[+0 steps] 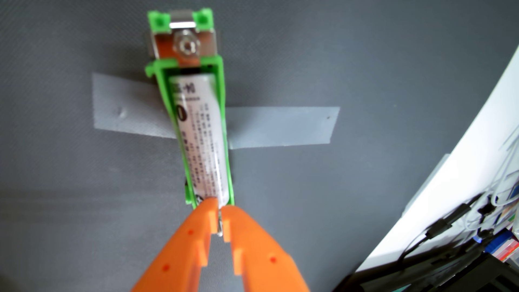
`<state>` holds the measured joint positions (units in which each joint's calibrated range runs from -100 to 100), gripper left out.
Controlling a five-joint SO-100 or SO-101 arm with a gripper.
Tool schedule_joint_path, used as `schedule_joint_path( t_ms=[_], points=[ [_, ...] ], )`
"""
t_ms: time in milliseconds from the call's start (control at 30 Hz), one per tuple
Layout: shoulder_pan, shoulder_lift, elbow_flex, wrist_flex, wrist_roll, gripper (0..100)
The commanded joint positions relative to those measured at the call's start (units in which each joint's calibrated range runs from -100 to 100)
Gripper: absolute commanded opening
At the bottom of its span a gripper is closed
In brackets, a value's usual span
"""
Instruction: Insert Battery
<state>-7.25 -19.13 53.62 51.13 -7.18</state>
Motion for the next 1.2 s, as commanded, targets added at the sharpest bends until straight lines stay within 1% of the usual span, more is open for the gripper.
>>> schedule_joint_path(
  t_ms=[0, 233, 367, 633, 733, 933, 1167],
  points=[
    [-0.07, -0.08, -0.53, -0.41, 0.12, 2],
    [-0.42, -1.58, -0.71, -0.41, 0.12, 2],
    [-0.66, -8.50, -0.26, 0.78, 0.12, 2],
    [0.52, -22.01, 1.18, 7.63, 0.38, 2],
    [0.99, -27.76, 4.51, 7.72, 2.29, 2],
    [7.01, -37.60, 12.43, 7.38, 3.68, 2],
    [6.19, -50.52, 22.43, 7.38, 3.73, 2]
  ],
)
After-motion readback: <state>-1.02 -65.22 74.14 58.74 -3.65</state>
